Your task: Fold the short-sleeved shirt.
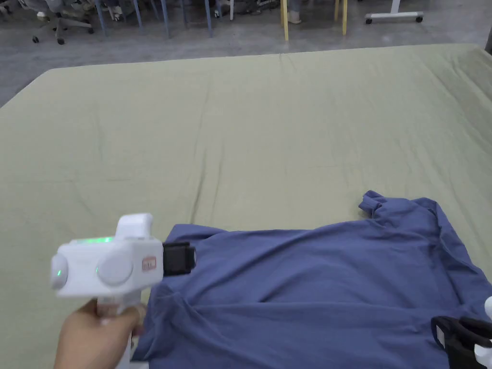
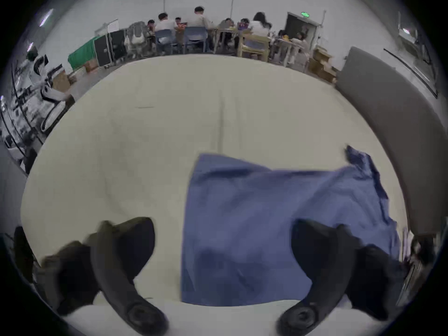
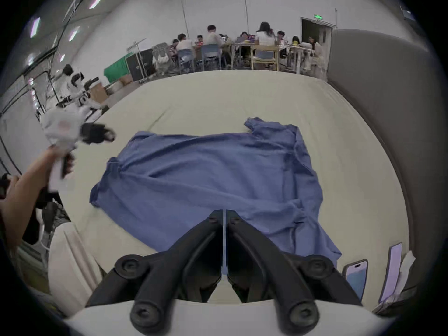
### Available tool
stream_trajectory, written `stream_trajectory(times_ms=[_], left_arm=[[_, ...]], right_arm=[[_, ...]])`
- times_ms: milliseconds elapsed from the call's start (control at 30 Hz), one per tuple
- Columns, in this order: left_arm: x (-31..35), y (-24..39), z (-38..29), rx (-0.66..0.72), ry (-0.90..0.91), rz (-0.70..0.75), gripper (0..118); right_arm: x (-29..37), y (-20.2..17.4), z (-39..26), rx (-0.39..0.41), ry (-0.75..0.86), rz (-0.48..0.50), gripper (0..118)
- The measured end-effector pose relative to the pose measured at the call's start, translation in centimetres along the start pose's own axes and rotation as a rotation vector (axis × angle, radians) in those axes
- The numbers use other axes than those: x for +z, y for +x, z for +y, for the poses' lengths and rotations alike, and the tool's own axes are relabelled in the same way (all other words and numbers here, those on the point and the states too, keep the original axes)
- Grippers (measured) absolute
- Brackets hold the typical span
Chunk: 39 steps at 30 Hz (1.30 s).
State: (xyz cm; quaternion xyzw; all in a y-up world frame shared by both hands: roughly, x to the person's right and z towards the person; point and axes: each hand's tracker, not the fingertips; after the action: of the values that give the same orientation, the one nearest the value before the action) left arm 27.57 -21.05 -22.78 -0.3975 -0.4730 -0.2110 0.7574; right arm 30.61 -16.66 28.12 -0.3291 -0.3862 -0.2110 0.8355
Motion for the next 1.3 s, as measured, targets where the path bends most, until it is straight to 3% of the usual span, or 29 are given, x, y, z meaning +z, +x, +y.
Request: stream_trajectory(times_ms=[167,333,467,533,600,667,700,733,767,800,833,933,1033,1133,1200,1300], left_arm=[[-7.9,0.1,4.3,-0.030,-0.122,0.153,118],[-12.7,2.2,3.6,-0.071,-0.192,0.138,117],[-10.4,3.0,3.8,-0.081,-0.120,0.123,81],[-8.2,5.0,3.6,-0.126,-0.071,0.050,0],[-6.2,4.9,5.3,-0.191,-0.052,0.078,0],[-4.0,4.4,6.1,-0.109,-0.036,-0.057,0],[-4.3,3.3,5.5,-0.090,-0.026,-0.058,0],[-3.5,2.9,5.5,-0.095,-0.026,-0.037,0],[-2.9,2.6,5.7,-0.090,-0.024,-0.027,0],[-2.1,2.2,5.7,-0.081,-0.018,-0.028,0],[-1.7,1.9,5.2,-0.067,-0.012,-0.046,0],[-0.5,1.6,5.0,-0.063,-0.006,-0.045,0],[-0.3,1.6,4.5,-0.060,0.000,-0.035,0],[-0.5,1.7,4.1,-0.045,-0.002,-0.035,0],[-0.9,1.5,4.1,-0.041,-0.010,-0.031,0],[-1.3,1.2,3.9,-0.036,-0.022,-0.027,0]], right_arm=[[0.6,1.3,-1.4,-0.043,-0.037,-0.005,5],[1.3,2.8,-3.1,-0.060,-0.102,-0.044,5],[1.2,4.2,-3.6,-0.091,-0.129,-0.064,5],[0.3,5.0,-2.9,-0.095,-0.136,-0.070,5],[-0.8,6.0,-1.2,-0.090,-0.128,-0.064,5],[-2.8,7.5,1.8,-0.061,-0.088,-0.068,5],[-4.2,8.3,3.5,-0.065,-0.082,-0.081,6],[-5.8,9.5,5.6,-0.093,-0.079,-0.099,29],[-7.2,10.6,7.3,-0.126,-0.085,-0.115,99],[-9.8,11.7,9.3,-0.148,-0.163,-0.142,118],[-12.3,12.5,10.2,-0.141,-0.165,-0.119,117],[-18.6,14.4,14.0,-0.055,-0.269,-0.263,114],[-22.5,15.6,15.2,-0.128,-0.374,-0.232,85],[-24.5,16.2,14.5,-0.162,-0.428,-0.287,57],[-24.4,16.2,13.8,-0.149,-0.439,-0.304,11],[-22.3,16.6,13.7,-0.153,-0.369,-0.294,6]])
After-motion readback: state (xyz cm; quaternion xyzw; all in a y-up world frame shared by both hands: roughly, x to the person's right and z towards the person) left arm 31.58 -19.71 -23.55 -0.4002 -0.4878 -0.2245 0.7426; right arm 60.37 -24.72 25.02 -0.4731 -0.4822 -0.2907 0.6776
